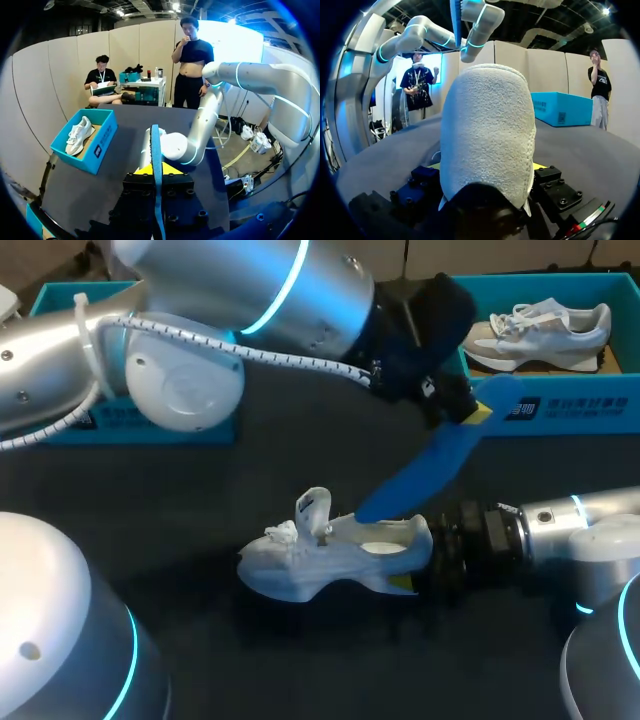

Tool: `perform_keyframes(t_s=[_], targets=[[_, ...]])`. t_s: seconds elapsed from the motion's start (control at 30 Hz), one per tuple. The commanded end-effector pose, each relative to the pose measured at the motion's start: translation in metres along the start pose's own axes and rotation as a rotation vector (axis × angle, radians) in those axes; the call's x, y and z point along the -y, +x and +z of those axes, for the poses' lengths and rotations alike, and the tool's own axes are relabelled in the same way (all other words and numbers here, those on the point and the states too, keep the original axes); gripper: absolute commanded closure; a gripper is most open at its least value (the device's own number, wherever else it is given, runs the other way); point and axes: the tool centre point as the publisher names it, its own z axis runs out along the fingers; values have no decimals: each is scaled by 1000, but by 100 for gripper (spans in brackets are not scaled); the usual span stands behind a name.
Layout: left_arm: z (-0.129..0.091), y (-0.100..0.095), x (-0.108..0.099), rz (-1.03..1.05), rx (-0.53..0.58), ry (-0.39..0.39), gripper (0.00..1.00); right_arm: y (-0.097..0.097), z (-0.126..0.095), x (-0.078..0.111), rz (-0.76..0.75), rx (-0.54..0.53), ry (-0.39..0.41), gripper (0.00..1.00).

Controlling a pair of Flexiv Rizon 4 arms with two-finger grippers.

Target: Take the shoe out of the shoebox, open the shoe tongue, remove and reinsert the insole, then place the shoe into the shoebox

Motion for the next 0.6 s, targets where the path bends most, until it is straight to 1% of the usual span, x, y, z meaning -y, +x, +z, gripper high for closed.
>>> perform_keyframes(t_s=[0.03, 0.07, 0.1, 0.13, 0.17, 0.2, 0.23, 0.27, 0.37, 0.5, 0.6], targets=[[0, 0, -2, 1, 0, 4, 100, 0, 1, 1, 1, -2, 6, 100], [0, 0, -2, 1, 0, 4, 100, 0, 1, 1, 1, -2, 6, 100], [-6, 1, -4, -23, -2, 38, 100, 0, 1, 1, 1, -2, 6, 100], [-15, 5, -2, -15, 17, 57, 100, 0, 1, 1, 1, -2, 6, 100], [-18, 6, -1, -12, 13, 70, 100, 0, 1, 1, 1, -2, 6, 100], [-29, 10, 6, -6, 15, 103, 100, 0, 1, 1, 1, -2, 6, 100], [-32, 11, 8, -3, 14, 111, 100, 0, 1, 1, 1, -2, 6, 100], [-38, 13, 13, 0, -3, 141, 100, 0, 1, 1, 1, -2, 6, 100], [-59, 21, 30, 16, -15, 188, 100, 0, 1, 1, 1, -2, 6, 100], [-78, 32, 44, 24, -71, 240, 100, 0, 1, 1, 1, -2, 6, 100], [-90, 36, 48, 16, -129, 289, 100, 0, 1, 1, 1, -2, 6, 100]])
